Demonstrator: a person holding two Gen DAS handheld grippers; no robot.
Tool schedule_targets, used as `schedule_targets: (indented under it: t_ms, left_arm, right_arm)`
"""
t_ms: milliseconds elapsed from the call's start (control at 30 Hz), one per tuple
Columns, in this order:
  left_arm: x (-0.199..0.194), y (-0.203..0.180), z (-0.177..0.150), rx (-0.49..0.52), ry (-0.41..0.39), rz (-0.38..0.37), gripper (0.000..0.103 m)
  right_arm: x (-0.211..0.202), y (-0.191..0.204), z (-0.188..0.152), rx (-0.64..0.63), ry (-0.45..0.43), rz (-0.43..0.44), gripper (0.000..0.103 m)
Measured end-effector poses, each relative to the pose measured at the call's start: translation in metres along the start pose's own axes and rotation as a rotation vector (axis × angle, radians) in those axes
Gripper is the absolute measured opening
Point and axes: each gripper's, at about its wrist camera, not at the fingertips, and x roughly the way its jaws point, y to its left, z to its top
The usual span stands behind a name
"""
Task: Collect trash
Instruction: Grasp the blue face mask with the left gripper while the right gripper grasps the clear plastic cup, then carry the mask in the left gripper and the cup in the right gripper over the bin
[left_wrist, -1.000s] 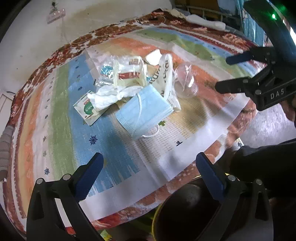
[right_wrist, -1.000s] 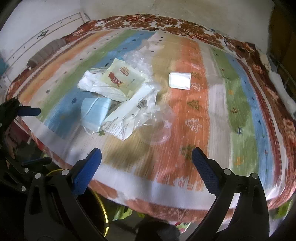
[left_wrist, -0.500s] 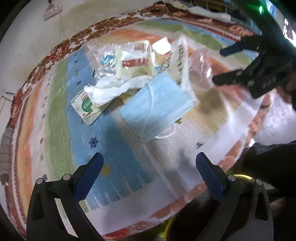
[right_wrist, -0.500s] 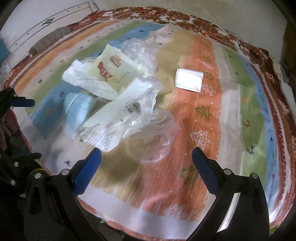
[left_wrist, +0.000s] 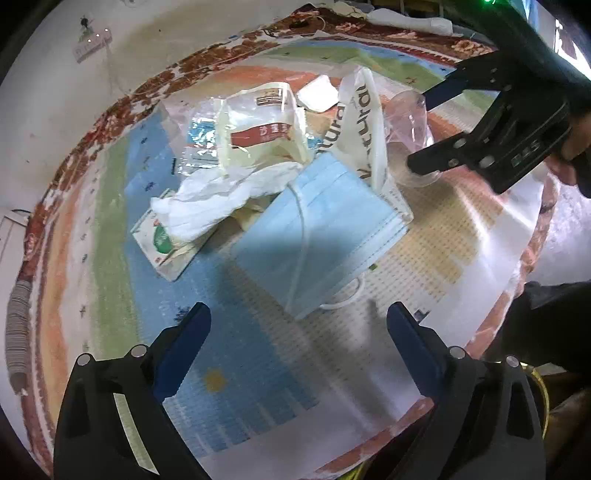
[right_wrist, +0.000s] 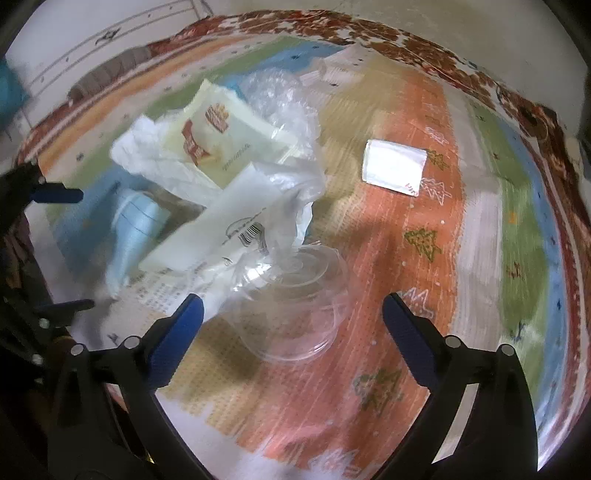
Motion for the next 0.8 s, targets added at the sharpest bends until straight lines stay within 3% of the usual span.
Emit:
schedule_targets:
  t_ms: [167, 333, 400, 467, 567, 800]
  left_arm:
    - [0.005, -0.01, 0.003, 0.036, -0.004, 0.008, 0.086]
    - [0.012, -0.01, 0.01, 0.061, -0.019, 0.048, 0.07]
    - [0.014, -0.008, 0.014, 0.055, -0.026, 0.044, 0.059]
    - [0.018, -0.007, 0.016, 0.047, -0.019, 0.031, 0.033]
    - [0.02, -0.001, 0.017, 0.005, -0.019, -0.001, 0.011]
    - [0.0, 0.015, 0.02, -0.101, -0.044, -0.064, 0.003]
  right_arm:
    - [0.009, 0.001, 0.007, -0.029, 0.004, -0.007, 0.09]
    - [0.018, -0.006, 0.006, -0.019, 0.029, 0.006, 0.078]
    - [0.019, -0.007, 0.006, -0.015, 0.033, 0.01, 0.072]
    - [0.019, -0.007, 0.005, -0.01, 0.035, 0.013, 0.072]
    - [0.018, -0.006, 0.003, -0.002, 0.04, 0.017, 0.072]
    - [0.007, -0.003, -0.002, 0.05, 0.053, 0.018, 0.072]
